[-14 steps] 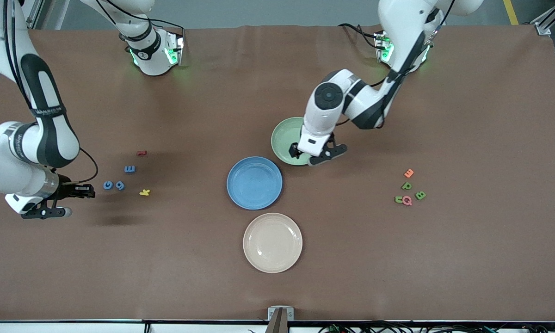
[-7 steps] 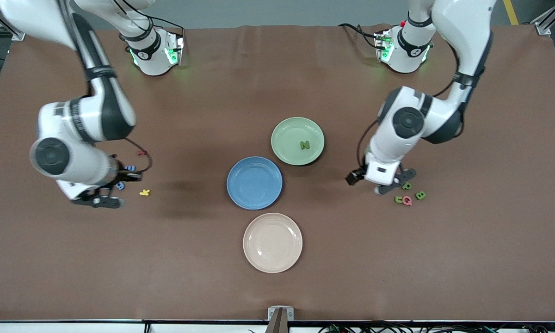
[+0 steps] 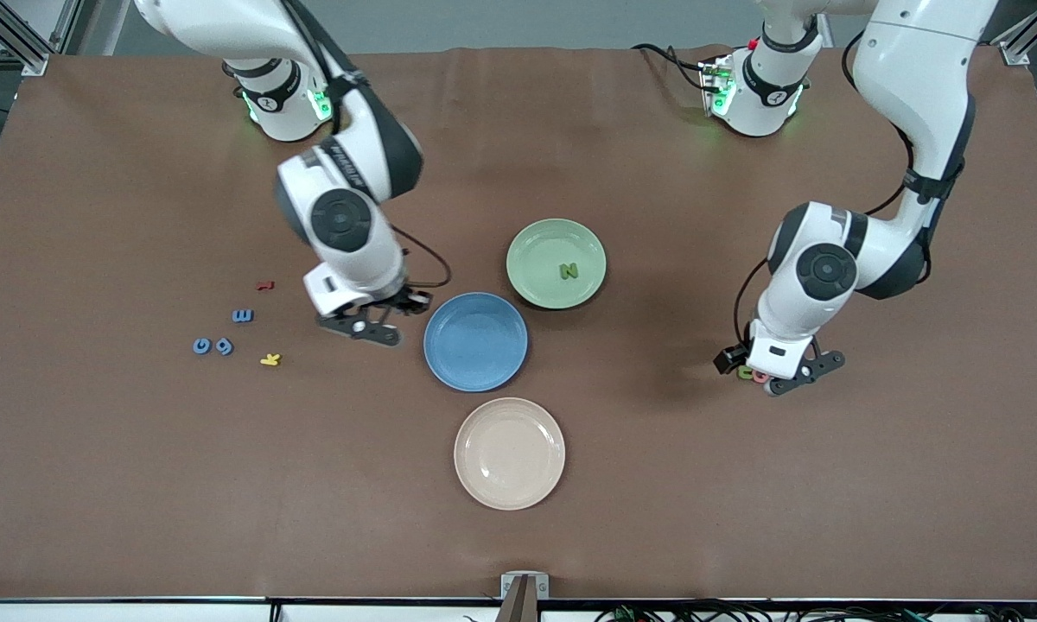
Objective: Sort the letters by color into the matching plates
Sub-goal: 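Move the plus to the blue plate while the left gripper grasps green d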
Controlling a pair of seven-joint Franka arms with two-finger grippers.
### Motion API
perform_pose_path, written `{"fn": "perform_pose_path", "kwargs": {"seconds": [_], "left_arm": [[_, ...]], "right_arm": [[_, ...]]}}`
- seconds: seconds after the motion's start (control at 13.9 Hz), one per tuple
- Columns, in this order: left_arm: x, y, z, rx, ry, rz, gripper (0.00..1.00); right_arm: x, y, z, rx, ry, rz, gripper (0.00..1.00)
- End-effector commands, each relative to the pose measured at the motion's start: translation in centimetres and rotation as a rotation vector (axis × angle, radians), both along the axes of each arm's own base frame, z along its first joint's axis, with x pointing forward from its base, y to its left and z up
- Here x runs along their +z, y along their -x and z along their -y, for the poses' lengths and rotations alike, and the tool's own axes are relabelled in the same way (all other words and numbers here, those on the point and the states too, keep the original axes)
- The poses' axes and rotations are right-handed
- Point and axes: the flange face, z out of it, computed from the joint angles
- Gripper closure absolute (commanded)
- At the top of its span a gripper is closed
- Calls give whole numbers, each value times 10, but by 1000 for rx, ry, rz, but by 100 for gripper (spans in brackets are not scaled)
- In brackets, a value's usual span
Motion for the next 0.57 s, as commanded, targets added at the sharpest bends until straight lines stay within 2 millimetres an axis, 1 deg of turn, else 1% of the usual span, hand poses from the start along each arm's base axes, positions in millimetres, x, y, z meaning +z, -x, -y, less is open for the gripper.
{"fn": "perform_pose_path", "kwargs": {"seconds": [0.0,0.07,0.14,0.22,0.36,0.5], "left_arm": [[-8,0,-16,-116,-11,-15,20],[-15,-1,-26,-149,-12,-31,24],[-20,-1,-33,-178,-12,-42,26],[-26,-2,-40,-197,-12,-55,30],[-34,1,-38,-207,-10,-71,38],[-37,4,-36,-211,-11,-84,40]], "right_arm": [[-47,7,-36,-55,-34,28,82],[-57,14,-49,-62,-46,41,82],[-70,17,-57,-70,-55,50,82],[-78,18,-65,-68,-64,57,82],[-89,20,-79,-67,-65,57,82],[-93,22,-86,-68,-68,58,82]]}}
